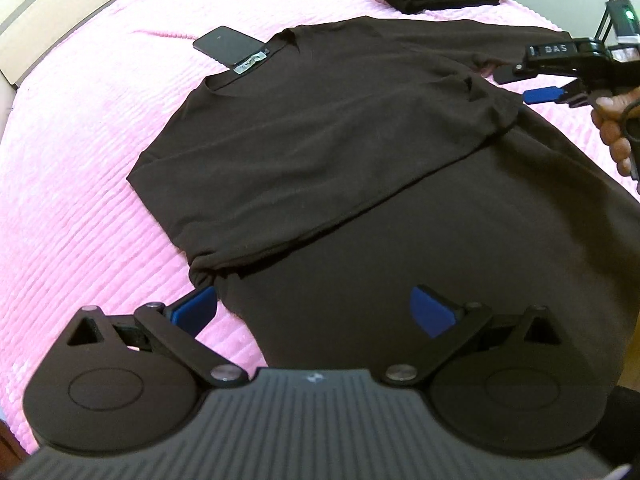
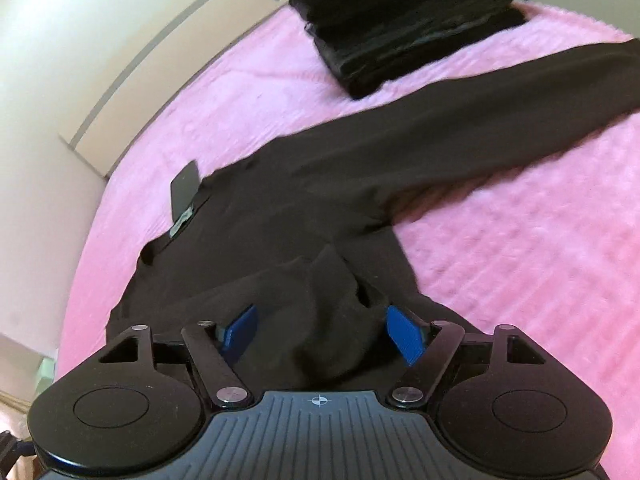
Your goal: Fold clothes
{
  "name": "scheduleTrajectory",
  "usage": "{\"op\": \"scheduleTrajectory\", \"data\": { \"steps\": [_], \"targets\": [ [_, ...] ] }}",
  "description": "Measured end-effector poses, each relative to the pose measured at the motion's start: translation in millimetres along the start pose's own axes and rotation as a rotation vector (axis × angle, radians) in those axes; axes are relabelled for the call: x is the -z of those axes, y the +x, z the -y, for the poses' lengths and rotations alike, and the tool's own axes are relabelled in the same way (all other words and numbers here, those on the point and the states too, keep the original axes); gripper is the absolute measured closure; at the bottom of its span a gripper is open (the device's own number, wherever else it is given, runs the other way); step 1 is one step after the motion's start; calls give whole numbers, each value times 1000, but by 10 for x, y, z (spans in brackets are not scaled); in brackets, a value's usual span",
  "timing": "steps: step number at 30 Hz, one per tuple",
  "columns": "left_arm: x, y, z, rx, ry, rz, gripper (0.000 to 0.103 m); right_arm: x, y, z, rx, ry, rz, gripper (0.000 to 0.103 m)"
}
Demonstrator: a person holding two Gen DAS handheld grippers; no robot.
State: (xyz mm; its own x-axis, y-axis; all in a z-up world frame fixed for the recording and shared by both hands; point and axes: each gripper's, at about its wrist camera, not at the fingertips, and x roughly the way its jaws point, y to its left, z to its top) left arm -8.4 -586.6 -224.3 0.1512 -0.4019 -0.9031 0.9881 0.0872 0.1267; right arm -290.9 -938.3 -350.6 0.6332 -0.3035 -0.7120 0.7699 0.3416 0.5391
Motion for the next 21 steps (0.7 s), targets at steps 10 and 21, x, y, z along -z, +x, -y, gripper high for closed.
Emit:
{"op": "scheduleTrajectory", "data": {
  "steps": [10, 21],
  "targets": [
    [-164, 72, 195, 14, 42, 0, 2, -211, -117, -103, -59, -6, 75, 91],
    [-272, 168, 289, -32, 41, -9, 2, -84, -25, 213, 125, -12, -17, 51]
  ]
}}
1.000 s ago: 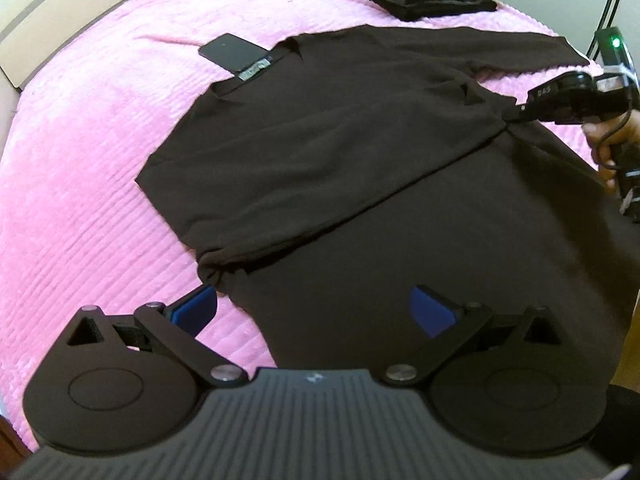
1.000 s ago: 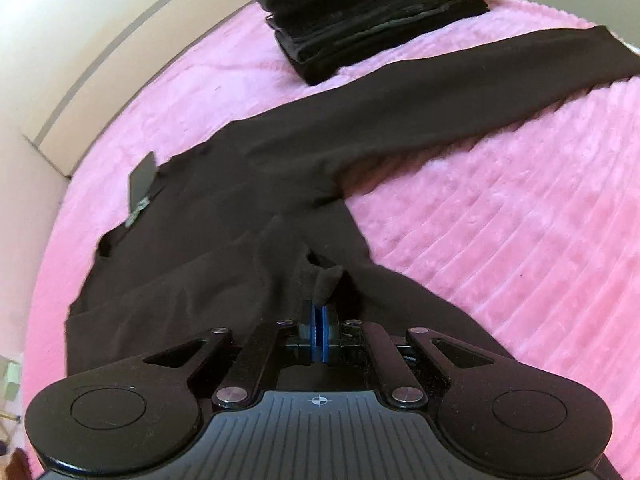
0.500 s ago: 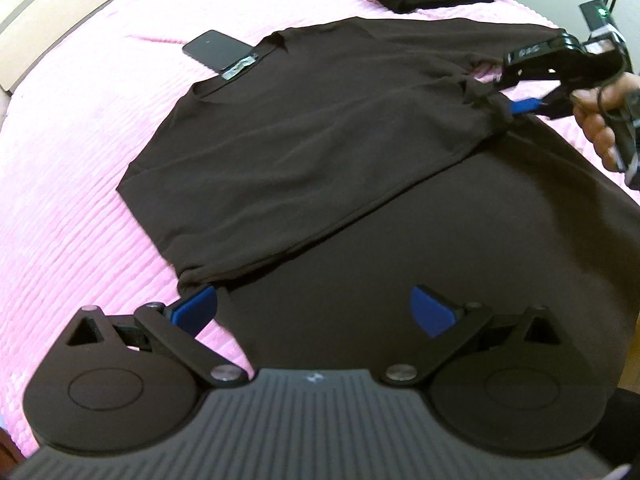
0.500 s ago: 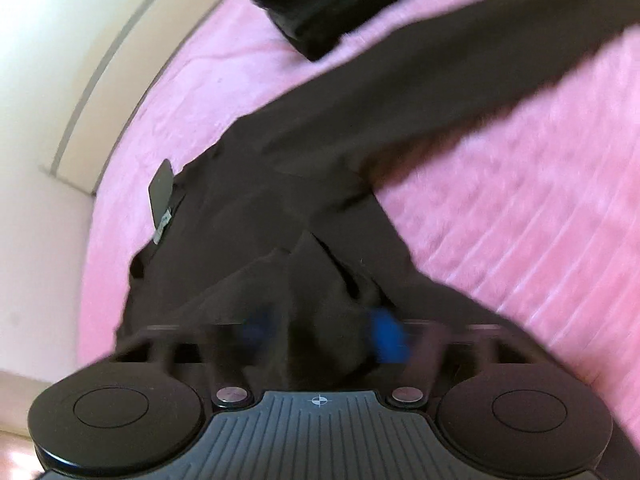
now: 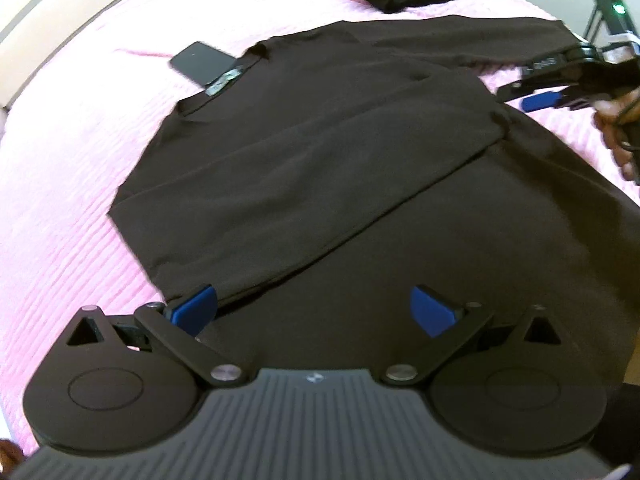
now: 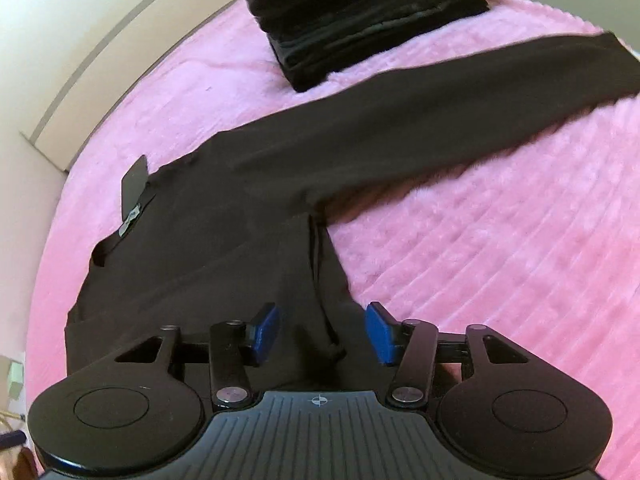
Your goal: Fold clothes
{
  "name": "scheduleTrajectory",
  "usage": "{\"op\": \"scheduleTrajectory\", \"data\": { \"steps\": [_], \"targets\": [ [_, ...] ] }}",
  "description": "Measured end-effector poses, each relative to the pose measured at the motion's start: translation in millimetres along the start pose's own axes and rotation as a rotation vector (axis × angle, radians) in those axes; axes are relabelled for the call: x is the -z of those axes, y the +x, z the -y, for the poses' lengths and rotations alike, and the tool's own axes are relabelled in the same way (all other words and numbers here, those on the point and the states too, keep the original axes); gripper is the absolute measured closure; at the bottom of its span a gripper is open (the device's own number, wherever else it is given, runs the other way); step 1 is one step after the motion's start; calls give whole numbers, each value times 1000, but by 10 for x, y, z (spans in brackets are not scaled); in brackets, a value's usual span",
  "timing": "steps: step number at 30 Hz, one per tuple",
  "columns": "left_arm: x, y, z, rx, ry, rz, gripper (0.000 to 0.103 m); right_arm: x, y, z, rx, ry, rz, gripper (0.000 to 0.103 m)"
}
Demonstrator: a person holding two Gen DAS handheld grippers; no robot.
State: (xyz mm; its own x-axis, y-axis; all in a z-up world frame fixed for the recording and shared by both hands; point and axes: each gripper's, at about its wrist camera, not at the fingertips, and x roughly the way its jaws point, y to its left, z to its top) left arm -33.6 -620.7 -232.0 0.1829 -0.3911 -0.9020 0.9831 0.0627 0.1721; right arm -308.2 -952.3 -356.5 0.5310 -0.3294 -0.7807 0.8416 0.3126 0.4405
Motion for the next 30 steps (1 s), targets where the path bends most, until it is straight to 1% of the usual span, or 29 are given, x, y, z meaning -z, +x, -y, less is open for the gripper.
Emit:
{"op": "scheduleTrajectory", "data": {
  "steps": [3, 6, 9, 12, 13, 14, 15, 16, 17, 18, 20, 21, 22, 23, 25, 26, 29, 30],
  "targets": [
    [96, 6, -144, -53, -28, -12, 3, -49, -74, -154, -36, -66, 4, 51],
    [225, 46, -343, -117, -47, -22, 9, -41, -21, -473, -87, -147, -32, 51],
    [368, 176, -600, -152, -107, -27, 15, 54, 88, -893, -149, -238, -73, 51],
    [460, 415, -857, -138, -147, -3, 25, 212, 221, -1323, -191, -348, -104, 50],
    [484, 491, -924, -126, -146, 2, 33, 265, 277, -1460, -202, -382, -114, 50],
    [508, 566, -990, -114, -145, 7, 42, 315, 355, -1594, -212, -414, -123, 45],
    [532, 641, -1056, -102, -145, 12, 46, 360, 438, -1723, -220, -447, -131, 39],
    [549, 692, -1094, -93, -141, 14, 56, 398, 523, -1864, -229, -479, -138, 37],
    [570, 732, -1144, -82, -142, 17, 66, 425, 609, -2021, -240, -513, -145, 37],
    [597, 761, -1197, -65, -143, 25, 69, 448, 693, -2172, -252, -544, -151, 37],
    [638, 792, -1221, -49, -114, 36, 83, 479, 848, -2461, -275, -598, -160, 37],
    [664, 815, -1222, -42, -93, 41, 86, 496, 919, -2614, -286, -629, -162, 37],
    [691, 838, -1223, -35, -72, 46, 93, 514, 1005, -2781, -299, -662, -165, 37],
    [736, 819, -1229, -38, -77, 60, 96, 534, 1093, -2945, -309, -694, -170, 37],
    [825, 781, -1242, -45, -89, 90, 98, 571, 1298, -3248, -322, -758, -189, 37],
    [866, 746, -1226, -58, -113, 107, 98, 599, 1406, -3395, -330, -793, -196, 37],
    [1012, 675, -1154, -62, -188, 132, 99, 732, 1724, -3831, -341, -906, -210, 37],
    [1043, 674, -1127, -64, -208, 135, 103, 789, 1841, -3957, -342, -945, -224, 37]
  ]
}}
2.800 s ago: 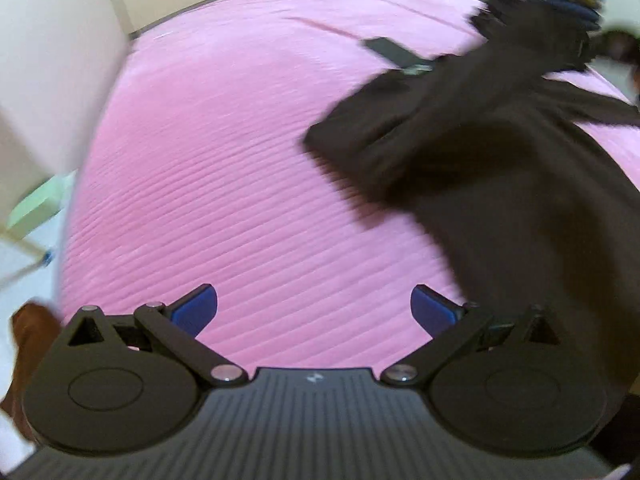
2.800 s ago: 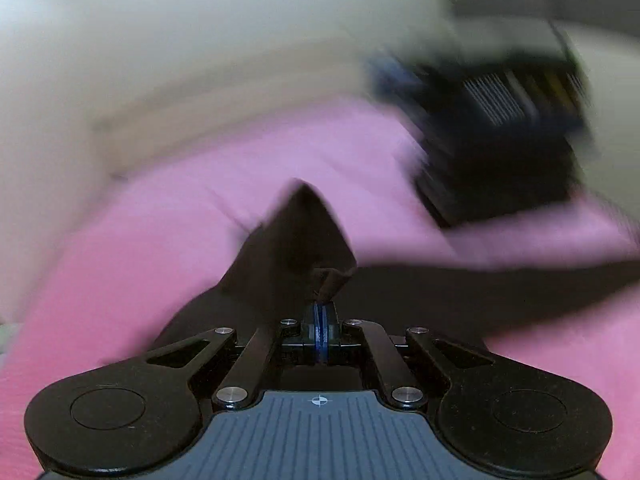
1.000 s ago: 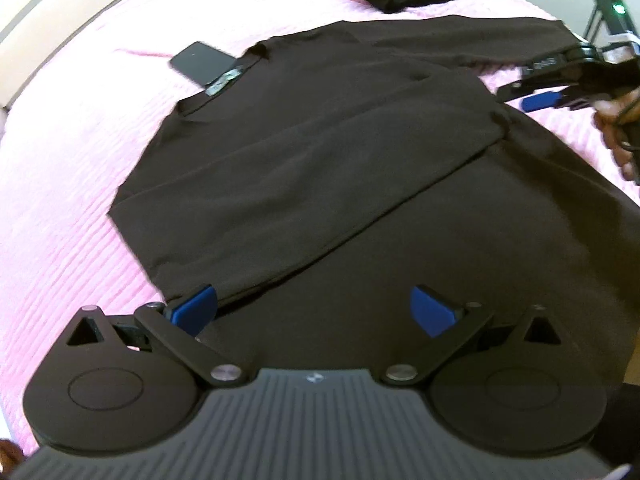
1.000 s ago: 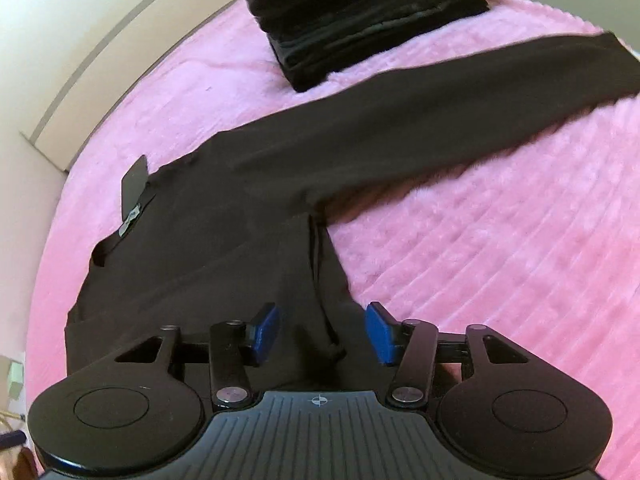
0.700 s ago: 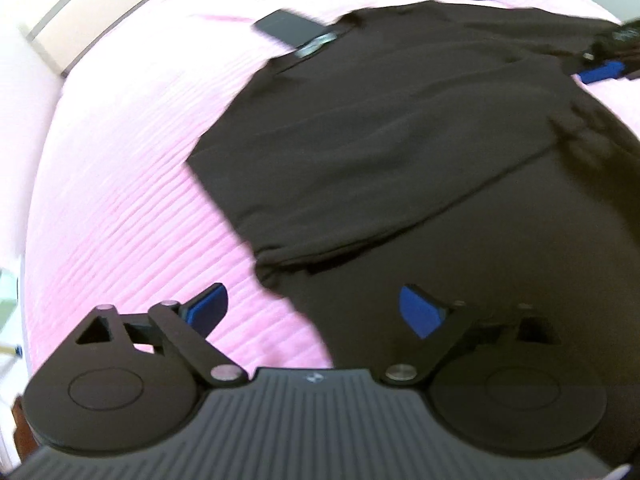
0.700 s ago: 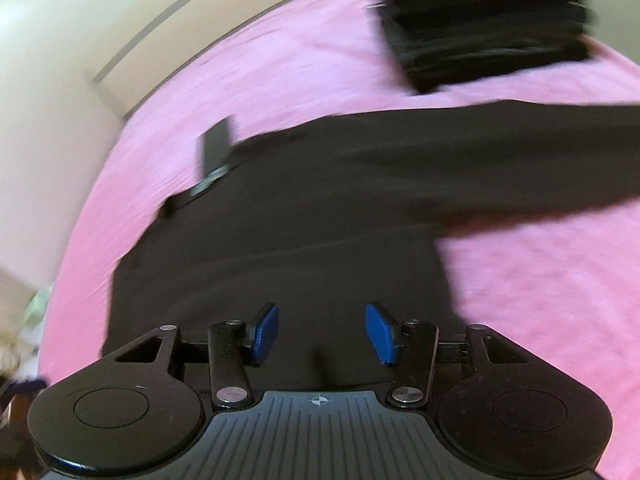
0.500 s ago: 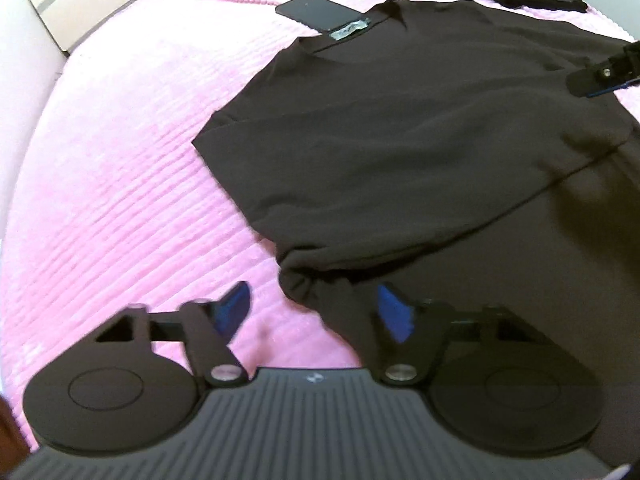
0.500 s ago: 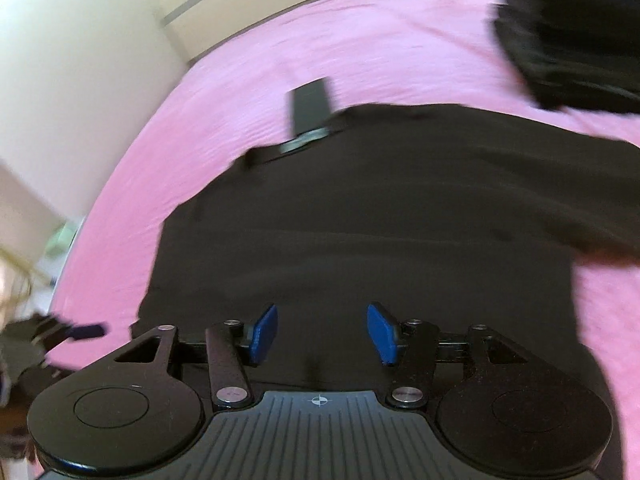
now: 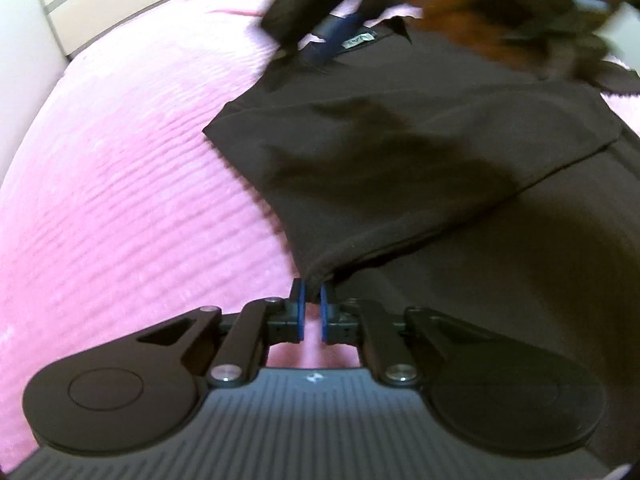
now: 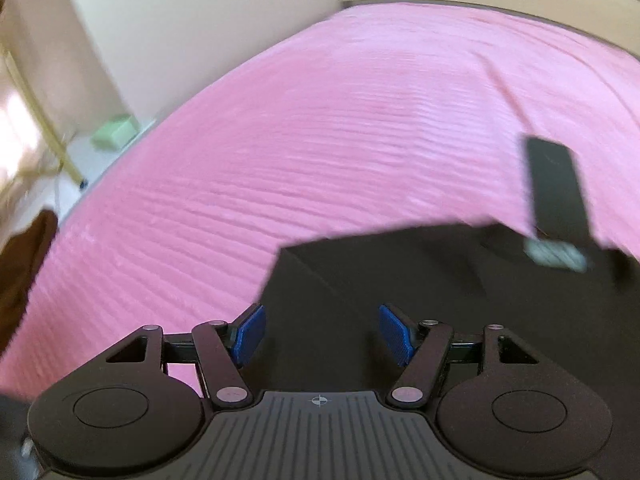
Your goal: Fold clothes
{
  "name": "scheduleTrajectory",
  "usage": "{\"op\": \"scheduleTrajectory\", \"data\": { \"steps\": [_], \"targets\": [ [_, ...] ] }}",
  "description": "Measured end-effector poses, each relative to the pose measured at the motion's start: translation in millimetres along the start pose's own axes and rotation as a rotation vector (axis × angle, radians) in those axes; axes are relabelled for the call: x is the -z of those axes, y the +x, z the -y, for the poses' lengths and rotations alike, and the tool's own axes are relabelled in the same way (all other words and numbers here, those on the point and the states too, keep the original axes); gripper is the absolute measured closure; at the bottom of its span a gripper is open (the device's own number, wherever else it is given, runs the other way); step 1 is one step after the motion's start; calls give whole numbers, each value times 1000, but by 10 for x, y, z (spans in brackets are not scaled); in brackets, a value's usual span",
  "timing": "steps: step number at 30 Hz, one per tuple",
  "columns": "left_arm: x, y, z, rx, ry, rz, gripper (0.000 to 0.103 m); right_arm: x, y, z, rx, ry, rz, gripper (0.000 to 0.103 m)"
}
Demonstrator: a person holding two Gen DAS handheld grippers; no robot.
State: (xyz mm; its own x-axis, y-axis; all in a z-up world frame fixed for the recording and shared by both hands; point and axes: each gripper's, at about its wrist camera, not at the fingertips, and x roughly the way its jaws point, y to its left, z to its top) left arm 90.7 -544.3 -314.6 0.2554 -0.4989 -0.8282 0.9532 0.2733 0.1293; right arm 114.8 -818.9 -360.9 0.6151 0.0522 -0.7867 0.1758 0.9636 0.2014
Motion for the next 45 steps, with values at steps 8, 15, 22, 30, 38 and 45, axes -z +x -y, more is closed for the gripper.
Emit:
{"op": "scheduleTrajectory", "data": {
  "steps": [8, 15, 22, 30, 38, 45],
  "targets": [
    [218, -10, -56, 17, -171, 4, 103, -112, 863, -246, 78, -250, -142, 44],
    [55, -22, -137, 15, -129, 74, 75, -239, 854, 4, 71, -131, -63, 91],
    [-79, 255, -146, 71, -110, 47, 89, -353, 988, 44, 87, -137, -40, 96],
    [-7, -81, -182, 33, -101, 50, 88, 85, 99, 191, 69, 52, 114, 43],
    [-375, 78, -54, 55, 12, 83, 88, 1756, -796, 755, 194, 436, 27, 43],
    [-357, 265, 86, -5, 120, -57, 86, 2740, -1710, 1156, 310, 625, 20, 43]
  ]
}}
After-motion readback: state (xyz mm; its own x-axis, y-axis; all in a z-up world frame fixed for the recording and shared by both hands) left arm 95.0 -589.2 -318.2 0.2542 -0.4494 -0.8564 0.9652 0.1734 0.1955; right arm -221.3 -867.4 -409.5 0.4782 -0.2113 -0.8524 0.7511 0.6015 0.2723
